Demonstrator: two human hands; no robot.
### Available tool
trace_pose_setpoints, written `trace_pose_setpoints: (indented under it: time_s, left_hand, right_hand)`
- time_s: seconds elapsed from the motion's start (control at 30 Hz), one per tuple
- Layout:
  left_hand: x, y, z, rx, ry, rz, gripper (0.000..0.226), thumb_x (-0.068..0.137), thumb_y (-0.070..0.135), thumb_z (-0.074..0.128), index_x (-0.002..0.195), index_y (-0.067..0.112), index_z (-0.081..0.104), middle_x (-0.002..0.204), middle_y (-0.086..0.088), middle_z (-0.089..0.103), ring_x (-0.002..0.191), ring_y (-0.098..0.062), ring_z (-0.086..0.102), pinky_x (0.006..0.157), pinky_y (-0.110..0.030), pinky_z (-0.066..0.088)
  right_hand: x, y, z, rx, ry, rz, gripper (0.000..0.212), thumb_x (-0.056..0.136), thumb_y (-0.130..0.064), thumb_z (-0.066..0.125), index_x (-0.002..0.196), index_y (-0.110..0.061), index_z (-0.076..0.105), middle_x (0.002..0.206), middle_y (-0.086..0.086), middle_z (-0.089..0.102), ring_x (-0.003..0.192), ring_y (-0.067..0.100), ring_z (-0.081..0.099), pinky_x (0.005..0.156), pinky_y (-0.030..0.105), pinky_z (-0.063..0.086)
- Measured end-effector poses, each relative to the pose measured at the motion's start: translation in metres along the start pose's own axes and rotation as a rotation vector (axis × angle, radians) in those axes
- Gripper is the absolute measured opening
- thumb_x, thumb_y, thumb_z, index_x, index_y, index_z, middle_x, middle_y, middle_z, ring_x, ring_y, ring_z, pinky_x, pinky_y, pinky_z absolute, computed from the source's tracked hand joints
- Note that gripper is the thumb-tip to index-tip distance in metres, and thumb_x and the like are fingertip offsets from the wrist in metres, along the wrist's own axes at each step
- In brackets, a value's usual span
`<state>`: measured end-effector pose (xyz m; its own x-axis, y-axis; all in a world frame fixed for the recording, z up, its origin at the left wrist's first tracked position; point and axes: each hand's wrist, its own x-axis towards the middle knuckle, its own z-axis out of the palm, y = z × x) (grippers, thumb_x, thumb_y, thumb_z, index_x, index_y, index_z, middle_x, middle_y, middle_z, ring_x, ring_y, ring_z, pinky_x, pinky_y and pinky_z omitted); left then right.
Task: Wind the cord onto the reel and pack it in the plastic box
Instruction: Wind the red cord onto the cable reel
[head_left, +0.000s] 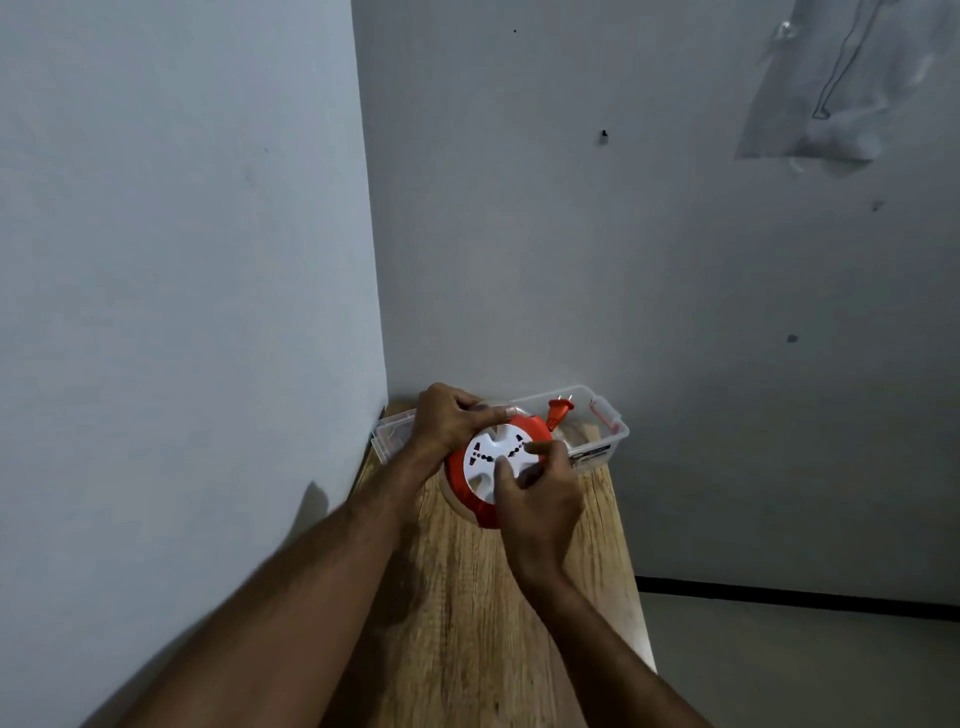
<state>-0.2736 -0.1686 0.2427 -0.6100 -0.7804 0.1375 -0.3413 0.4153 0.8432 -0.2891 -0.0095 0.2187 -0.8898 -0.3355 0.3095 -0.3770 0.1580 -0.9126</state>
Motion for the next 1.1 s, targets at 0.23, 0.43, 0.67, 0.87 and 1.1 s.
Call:
trace_pose_setpoints:
  time_s: [0.23, 0.43, 0.67, 0.87, 1.1]
  left_hand:
    - [-0.003, 0.0, 0.002, 0.009, -0.016, 0.031, 0.042, 0.077, 0.049, 0.085, 0.093, 0.01, 0.083, 0.091, -0.003, 0.08, 0.063, -0.001, 0.066, 0.057, -0.014, 0.052]
    - [-0.005, -0.002, -0.002, 0.007, -0.036, -0.003, 0.042, 0.077, 0.056, 0.082, 0.082, 0.014, 0.081, 0.076, 0.0, 0.076, 0.06, -0.01, 0.07, 0.054, -0.017, 0.053]
    - [-0.011, -0.006, 0.003, -0.018, -0.034, 0.004, 0.044, 0.072, 0.058, 0.084, 0.078, 0.015, 0.082, 0.075, -0.001, 0.078, 0.064, -0.018, 0.074, 0.062, -0.032, 0.063]
    - [-0.012, 0.0, 0.001, 0.043, -0.035, 0.041, 0.048, 0.071, 0.059, 0.085, 0.078, 0.012, 0.083, 0.073, -0.003, 0.077, 0.064, -0.023, 0.073, 0.065, -0.04, 0.063]
    - [-0.014, -0.015, -0.008, -0.099, 0.05, -0.124, 0.038, 0.078, 0.049, 0.084, 0.087, 0.011, 0.082, 0.079, 0.0, 0.077, 0.05, 0.001, 0.066, 0.044, -0.01, 0.048]
  right_hand:
    - [0.02, 0.03, -0.005, -0.897, -0.426, -0.835, 0.081, 0.075, -0.041, 0.083, 0.142, -0.019, 0.043, 0.141, 0.016, 0.051, 0.126, 0.036, 0.054, 0.098, 0.06, 0.05]
    - [0.017, 0.034, -0.004, -0.812, -0.268, -0.687, 0.076, 0.08, -0.055, 0.073, 0.139, -0.016, 0.045, 0.131, 0.014, 0.057, 0.107, 0.029, 0.065, 0.078, 0.046, 0.062]
    - [0.024, 0.04, 0.006, -0.731, -0.361, -0.572, 0.079, 0.079, -0.052, 0.08, 0.141, -0.016, 0.046, 0.136, 0.01, 0.053, 0.108, 0.026, 0.065, 0.079, 0.035, 0.062]
    - [0.022, 0.031, 0.007, -0.5, -0.348, -0.396, 0.063, 0.08, -0.044, 0.081, 0.133, -0.023, 0.052, 0.133, 0.0, 0.061, 0.115, 0.02, 0.065, 0.095, 0.033, 0.055]
    - [0.022, 0.04, 0.008, -0.384, -0.272, -0.5, 0.056, 0.088, -0.047, 0.072, 0.132, -0.016, 0.057, 0.13, 0.005, 0.064, 0.109, 0.02, 0.065, 0.091, 0.038, 0.059]
